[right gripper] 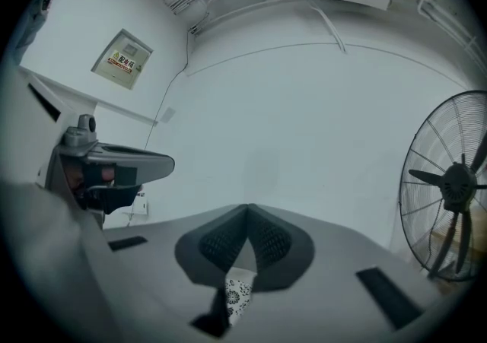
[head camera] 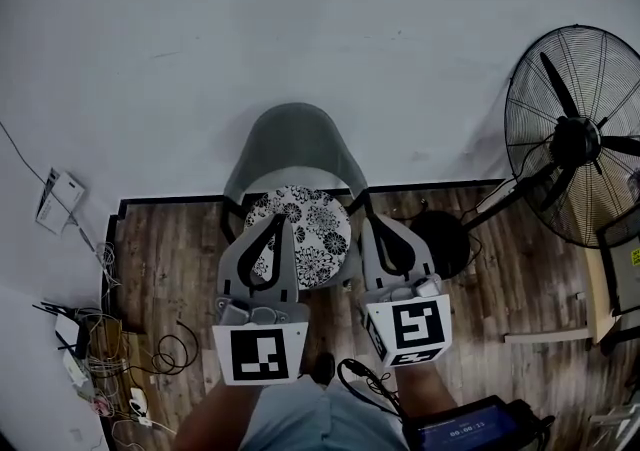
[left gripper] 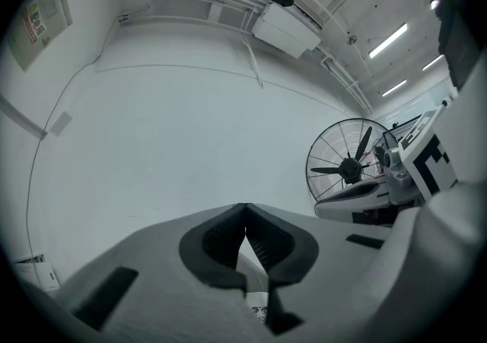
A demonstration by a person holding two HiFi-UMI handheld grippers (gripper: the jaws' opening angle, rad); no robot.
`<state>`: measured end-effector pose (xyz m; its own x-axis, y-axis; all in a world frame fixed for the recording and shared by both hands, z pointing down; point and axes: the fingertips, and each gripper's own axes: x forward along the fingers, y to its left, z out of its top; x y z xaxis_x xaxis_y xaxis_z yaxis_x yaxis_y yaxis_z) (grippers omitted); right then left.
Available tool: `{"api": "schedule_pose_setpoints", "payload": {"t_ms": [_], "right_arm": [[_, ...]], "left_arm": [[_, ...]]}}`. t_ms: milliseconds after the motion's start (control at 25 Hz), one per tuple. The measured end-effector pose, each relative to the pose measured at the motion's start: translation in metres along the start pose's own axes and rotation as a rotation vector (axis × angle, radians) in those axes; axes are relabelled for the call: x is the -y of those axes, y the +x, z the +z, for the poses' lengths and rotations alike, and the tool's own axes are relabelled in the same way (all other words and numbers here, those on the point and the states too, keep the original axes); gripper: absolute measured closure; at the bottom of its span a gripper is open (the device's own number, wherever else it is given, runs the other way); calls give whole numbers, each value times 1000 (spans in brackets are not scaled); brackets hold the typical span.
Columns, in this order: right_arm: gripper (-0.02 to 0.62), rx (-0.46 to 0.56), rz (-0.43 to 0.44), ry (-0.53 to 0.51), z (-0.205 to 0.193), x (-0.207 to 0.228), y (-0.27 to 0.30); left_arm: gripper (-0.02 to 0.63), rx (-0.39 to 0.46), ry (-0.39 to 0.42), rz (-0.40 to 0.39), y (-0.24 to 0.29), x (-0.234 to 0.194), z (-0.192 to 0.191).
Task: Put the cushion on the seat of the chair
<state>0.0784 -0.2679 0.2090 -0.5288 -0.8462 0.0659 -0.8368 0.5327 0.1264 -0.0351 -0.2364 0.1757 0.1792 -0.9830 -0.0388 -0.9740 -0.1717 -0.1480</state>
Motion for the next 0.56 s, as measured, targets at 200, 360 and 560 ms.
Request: {"api": "schedule_pose_setpoints", "payload": {"t_ms": [200, 360, 560], "right_arm": [[592, 1, 1, -2, 2, 0, 3], [592, 0, 7, -1, 1, -2, 4], [592, -4, 3, -2, -1, -3, 6]], "left_arm": [[597, -6, 8, -5, 2, -2, -1], [597, -6, 0, -5, 3, -3, -2], [597, -6, 1, -5, 5, -6, -5]]}}
